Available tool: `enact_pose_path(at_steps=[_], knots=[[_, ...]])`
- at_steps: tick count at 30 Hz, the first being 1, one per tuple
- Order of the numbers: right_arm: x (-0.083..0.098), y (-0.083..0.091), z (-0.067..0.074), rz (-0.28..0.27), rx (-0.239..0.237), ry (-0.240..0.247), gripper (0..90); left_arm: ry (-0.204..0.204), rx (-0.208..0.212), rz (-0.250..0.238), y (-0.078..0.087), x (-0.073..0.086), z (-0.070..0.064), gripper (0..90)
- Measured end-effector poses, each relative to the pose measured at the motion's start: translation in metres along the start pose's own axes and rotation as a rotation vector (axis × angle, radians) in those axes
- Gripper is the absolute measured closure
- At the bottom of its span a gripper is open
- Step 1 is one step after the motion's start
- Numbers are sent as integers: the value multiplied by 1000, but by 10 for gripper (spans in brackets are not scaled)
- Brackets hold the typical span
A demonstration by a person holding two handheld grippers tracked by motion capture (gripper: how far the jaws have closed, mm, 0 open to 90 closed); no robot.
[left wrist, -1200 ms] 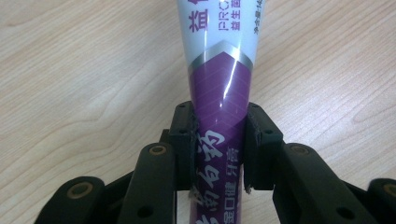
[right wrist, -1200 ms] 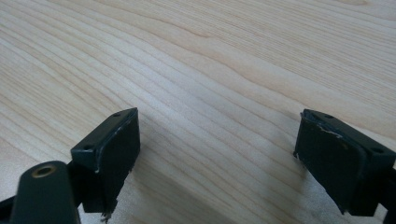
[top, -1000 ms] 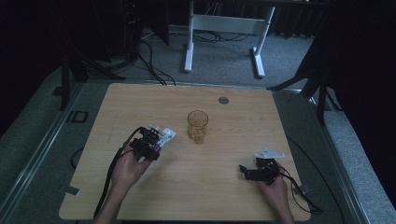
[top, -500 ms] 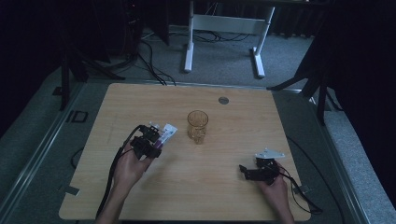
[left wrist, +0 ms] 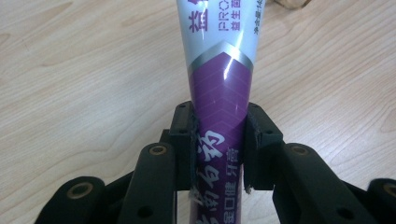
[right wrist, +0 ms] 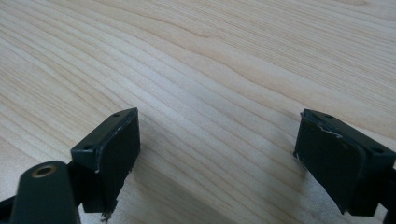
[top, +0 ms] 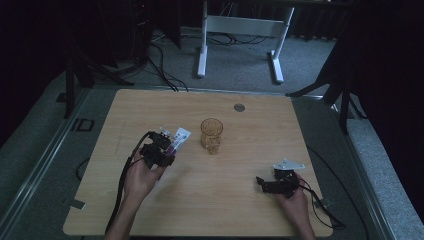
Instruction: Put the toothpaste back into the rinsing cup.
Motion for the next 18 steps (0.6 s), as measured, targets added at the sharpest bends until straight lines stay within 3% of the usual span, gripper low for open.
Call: enact_pose_path(at_steps=[18], knots=[[0, 0, 0, 0, 0, 0, 138, 34, 0, -72, 8, -6, 1, 691]])
Point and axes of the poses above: each handheld gripper's, and its own axes: y roughly backward along the jaws, x roughly out of its underside, z roughly to its left, the point moved 2 cm from there along -y, roughly forward along the jaws, and after that the axes turned 11 degrees about -x, right-handed, at the moved point
